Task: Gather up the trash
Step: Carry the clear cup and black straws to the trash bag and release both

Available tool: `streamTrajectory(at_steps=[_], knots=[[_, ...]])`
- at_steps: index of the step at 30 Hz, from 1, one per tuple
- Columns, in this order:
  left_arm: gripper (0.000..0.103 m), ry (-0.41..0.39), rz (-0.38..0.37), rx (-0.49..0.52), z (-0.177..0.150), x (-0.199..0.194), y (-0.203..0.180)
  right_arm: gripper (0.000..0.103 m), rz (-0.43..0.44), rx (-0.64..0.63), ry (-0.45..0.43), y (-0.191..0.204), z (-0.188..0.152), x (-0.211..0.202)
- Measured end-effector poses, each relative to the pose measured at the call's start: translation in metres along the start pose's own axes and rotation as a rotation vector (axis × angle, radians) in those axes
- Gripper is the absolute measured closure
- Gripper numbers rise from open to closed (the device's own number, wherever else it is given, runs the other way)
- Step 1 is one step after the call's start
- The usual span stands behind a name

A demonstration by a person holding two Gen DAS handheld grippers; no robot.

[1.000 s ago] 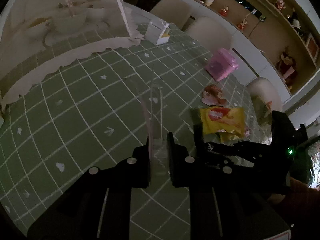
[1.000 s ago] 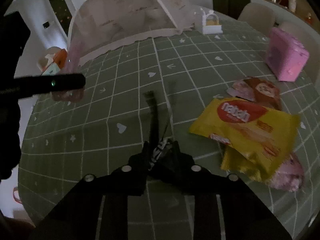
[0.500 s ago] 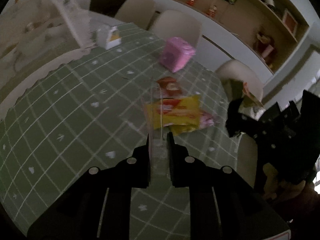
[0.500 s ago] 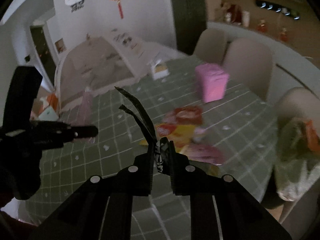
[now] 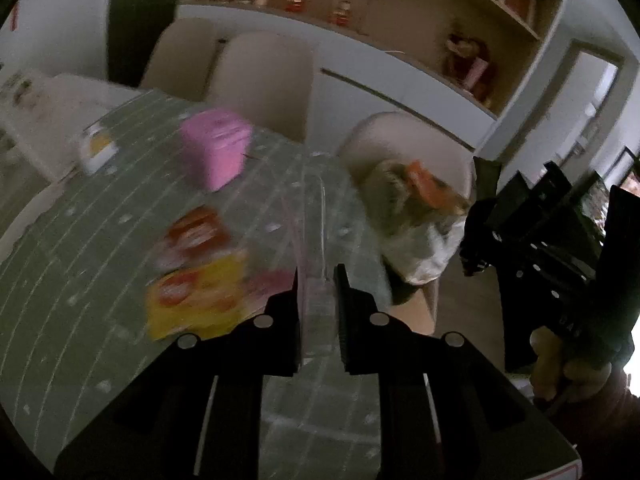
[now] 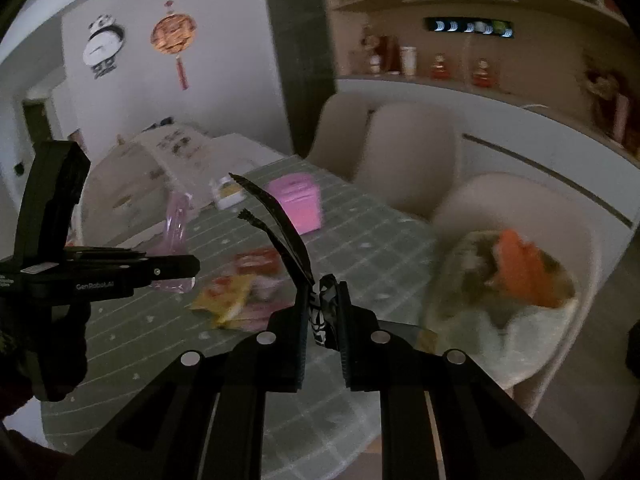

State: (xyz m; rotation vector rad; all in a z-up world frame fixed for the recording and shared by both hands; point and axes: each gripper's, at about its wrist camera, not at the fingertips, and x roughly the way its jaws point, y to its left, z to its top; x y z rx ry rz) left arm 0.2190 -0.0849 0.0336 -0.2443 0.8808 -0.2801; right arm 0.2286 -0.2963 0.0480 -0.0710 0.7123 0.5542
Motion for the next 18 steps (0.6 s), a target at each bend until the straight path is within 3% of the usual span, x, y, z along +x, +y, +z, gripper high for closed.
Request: streamTrajectory(at_steps=[11,18], knots=[[0.090,0.024,-0.141,0.099,0.078,0.110,-0.109,0.089,-0.179,0.150,-0.062,-0.152,0.002,-0.036],[0.089,0.070,-0.174,0.188,0.111,0.198,-0.172,0.089,-0.258,0.189,-0.087,-0.215,0.007,-0.044]])
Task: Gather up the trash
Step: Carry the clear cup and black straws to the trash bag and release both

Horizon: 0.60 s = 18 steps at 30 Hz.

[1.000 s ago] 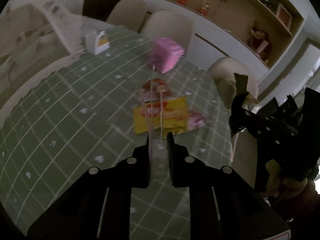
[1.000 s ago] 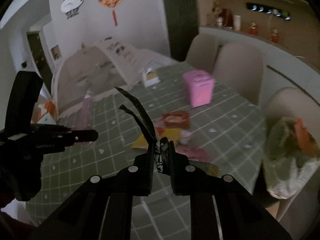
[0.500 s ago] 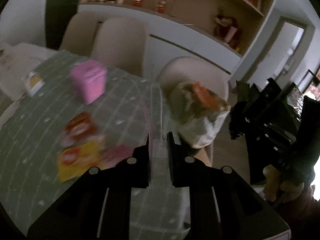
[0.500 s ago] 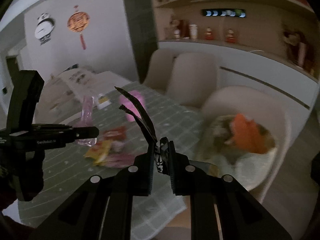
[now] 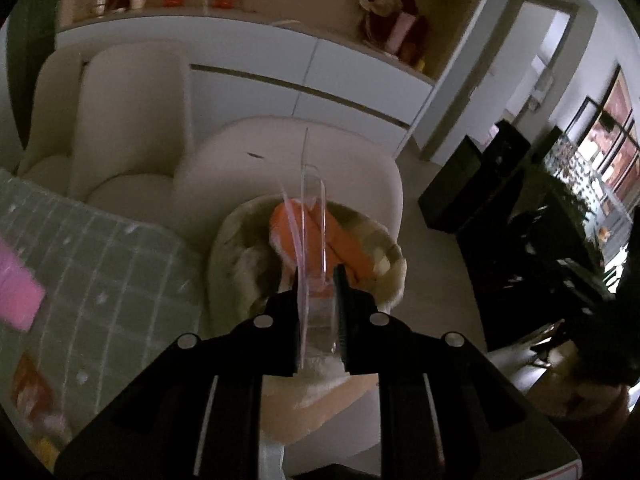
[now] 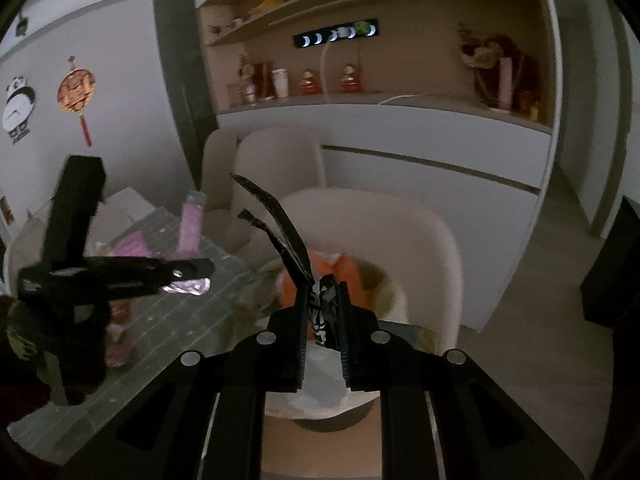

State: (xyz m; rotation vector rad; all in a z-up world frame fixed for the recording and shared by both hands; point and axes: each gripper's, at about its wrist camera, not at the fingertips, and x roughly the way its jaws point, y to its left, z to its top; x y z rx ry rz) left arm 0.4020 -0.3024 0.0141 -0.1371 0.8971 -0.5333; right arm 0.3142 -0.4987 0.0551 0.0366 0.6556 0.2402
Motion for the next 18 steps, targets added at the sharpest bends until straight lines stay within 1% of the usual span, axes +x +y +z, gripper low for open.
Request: streamTrajectory(at_steps=[2,7,8,9,10,12,14,18], knots=[[0.090,0.020,-0.003,0.000,0.009,0.025,-0.003,0.089,-0.010,0.006,0.004,-0.012,0.003,0.007],[0.088,0.067,-0.025,-0.028,0.020,0.065,0.001,0.089,-0.016,0.023,0.032,-0.035,0.010,0.027],[0.085,0.074,-0.033,-0.035,0.021,0.070,0.003,0.089,-0.014,0.028,0.037,-0.039,0.010,0.030],[0.074,0.079,-0.035,-0.043,0.021,0.074,0.006,0.089,-0.010,0.033,0.043,-0.042,0.011,0.034],[0.066,0.078,-0.033,-0.051,0.020,0.076,0.008,0.089,-0.005,0.038,0.051,-0.045,0.010,0.039],[0.062,0.078,-0.044,-0.078,0.018,0.075,0.012,0.089,0.004,0.041,0.062,-0.048,0.010,0.046],[0.060,0.076,-0.039,-0.098,0.016,0.072,0.014,0.089,0.017,0.045,0.074,-0.045,0.008,0.053],[0.059,0.056,-0.019,-0.139,0.004,0.053,0.024,0.089,0.067,0.049,0.100,-0.035,0.007,0.071]])
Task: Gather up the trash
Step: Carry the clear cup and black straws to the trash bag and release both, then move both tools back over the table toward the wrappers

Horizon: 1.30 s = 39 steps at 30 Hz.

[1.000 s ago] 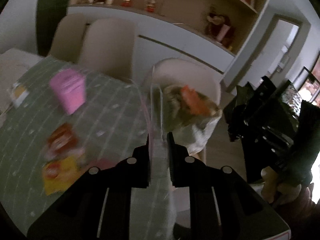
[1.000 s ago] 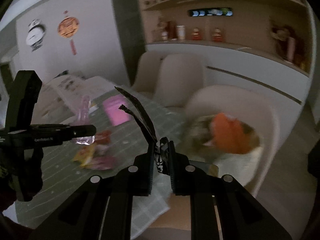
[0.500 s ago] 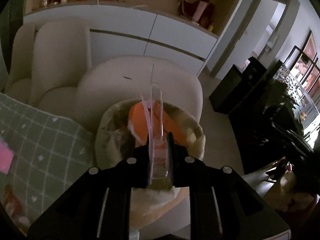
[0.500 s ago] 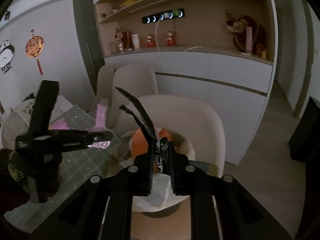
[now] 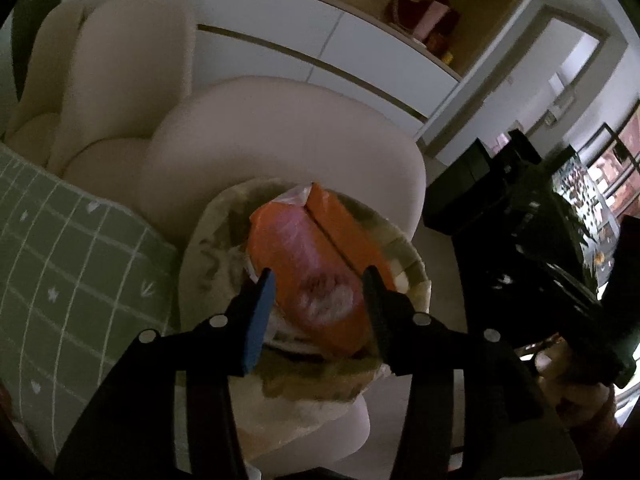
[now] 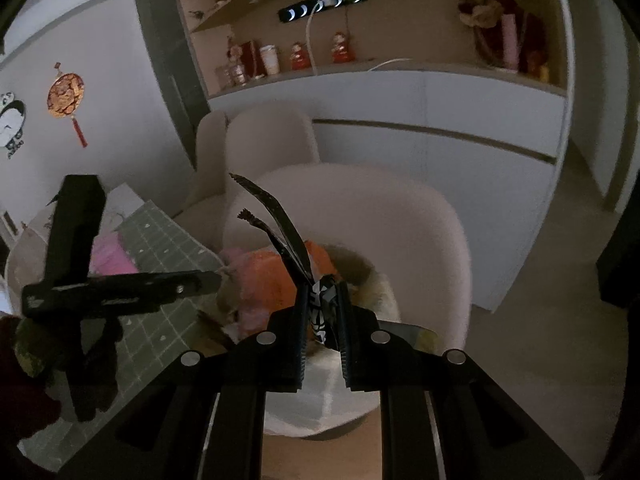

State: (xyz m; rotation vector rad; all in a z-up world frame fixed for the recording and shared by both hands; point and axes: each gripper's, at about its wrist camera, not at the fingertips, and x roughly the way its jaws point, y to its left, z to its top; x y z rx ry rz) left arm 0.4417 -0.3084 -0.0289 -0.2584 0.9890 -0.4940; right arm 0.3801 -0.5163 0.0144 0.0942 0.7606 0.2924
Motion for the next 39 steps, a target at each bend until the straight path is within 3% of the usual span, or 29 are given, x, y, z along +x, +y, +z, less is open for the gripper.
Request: streamTrajectory(at_steps=[12,19,24,29,31,32,33,39], knots=[[0.055,-0.086,0.071,-0.077,-0.044,-0.081,0.020,0.089,0.085,-0.054,0.101,0.038,0.016,0.079],[0.055,-0.105,0.130,-0.140,-0.072,-0.114,0.040,0.089,0.088,-0.035,0.278,0.044,0.004,0.151],[0.055,-0.137,0.162,-0.205,-0.087,-0.143,0.061,0.088,0.119,-0.044,0.388,0.048,0.001,0.166],[0.054,-0.154,0.178,-0.231,-0.102,-0.163,0.078,0.087,0.112,0.004,0.339,0.044,0.000,0.147],[0.053,-0.157,0.179,-0.248,-0.109,-0.170,0.088,0.074,0.091,0.018,0.304,0.045,-0.001,0.136],[0.053,-0.159,0.181,-0.256,-0.112,-0.173,0.093,0.062,0.084,0.024,0.270,0.047,-0.002,0.125],[0.053,-0.161,0.184,-0.267,-0.117,-0.178,0.099,0.059,0.079,0.025,0.249,0.047,-0.003,0.117],[0.053,-0.169,0.211,-0.301,-0.151,-0.204,0.128,0.057,0.018,0.016,0.160,0.066,-0.012,0.071]])
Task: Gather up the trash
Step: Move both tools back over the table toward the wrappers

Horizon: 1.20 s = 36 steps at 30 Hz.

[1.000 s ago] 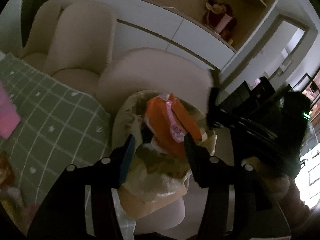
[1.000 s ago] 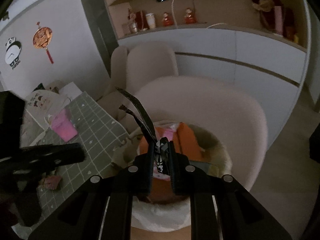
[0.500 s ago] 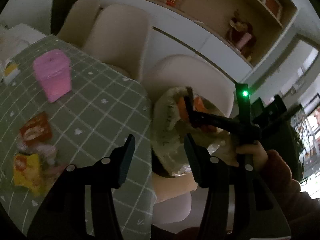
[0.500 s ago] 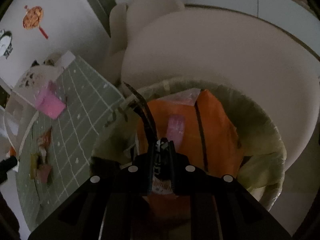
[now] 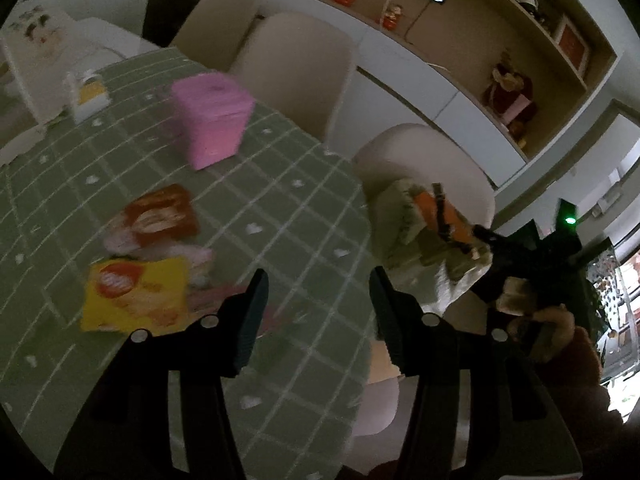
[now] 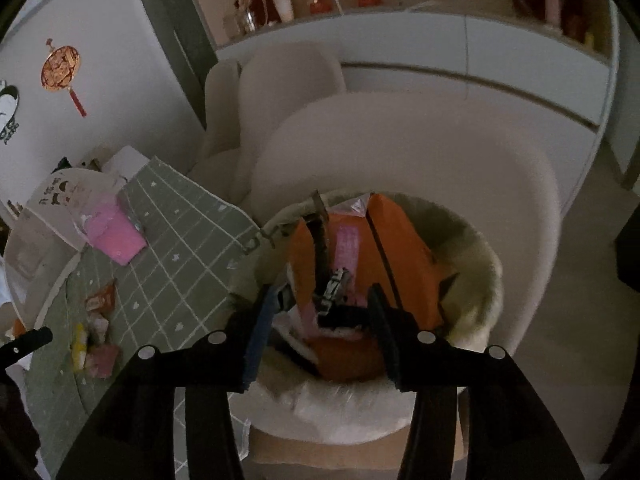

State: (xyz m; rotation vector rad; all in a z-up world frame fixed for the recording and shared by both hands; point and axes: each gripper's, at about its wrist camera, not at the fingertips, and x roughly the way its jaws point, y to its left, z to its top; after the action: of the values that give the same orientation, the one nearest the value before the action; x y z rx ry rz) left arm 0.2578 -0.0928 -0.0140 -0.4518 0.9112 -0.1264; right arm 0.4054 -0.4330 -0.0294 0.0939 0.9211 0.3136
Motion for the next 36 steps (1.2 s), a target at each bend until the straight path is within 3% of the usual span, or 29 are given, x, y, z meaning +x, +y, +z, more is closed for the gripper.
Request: streamTrajectory(at_steps=[8,17,22,26,29,32,36], knots=[[0.053,-0.051,0.086,-0.043,-0.024,-0.049,0.087,0.057,0.064,-0.016,-0.061,0.064,-0.034,-0.040],[0.052,-0.028,0.134,-0.015,-0.036,-0.065,0.155,0.057,0.148,-0.020,-0.056,0.140,-0.074,-0.049],[0.051,-0.008,0.088,0.079,-0.028,-0.051,0.154,0.057,0.150,-0.062,-0.054,0.171,-0.088,-0.042],[0.051,-0.011,0.024,0.251,-0.005,-0.031,0.134,0.051,0.148,-0.076,-0.045,0.182,-0.094,-0.038],[0.051,-0.008,0.035,0.361,0.013,-0.010,0.122,0.049,0.141,-0.100,-0.047,0.187,-0.101,-0.036],[0.051,0.023,0.053,0.397,0.034,0.020,0.117,0.049,0.117,-0.123,-0.009,0.189,-0.109,-0.029],[0.051,0.111,0.103,0.457,0.052,0.069,0.112,0.049,0.099,-0.104,0.035,0.180,-0.115,-0.019]])
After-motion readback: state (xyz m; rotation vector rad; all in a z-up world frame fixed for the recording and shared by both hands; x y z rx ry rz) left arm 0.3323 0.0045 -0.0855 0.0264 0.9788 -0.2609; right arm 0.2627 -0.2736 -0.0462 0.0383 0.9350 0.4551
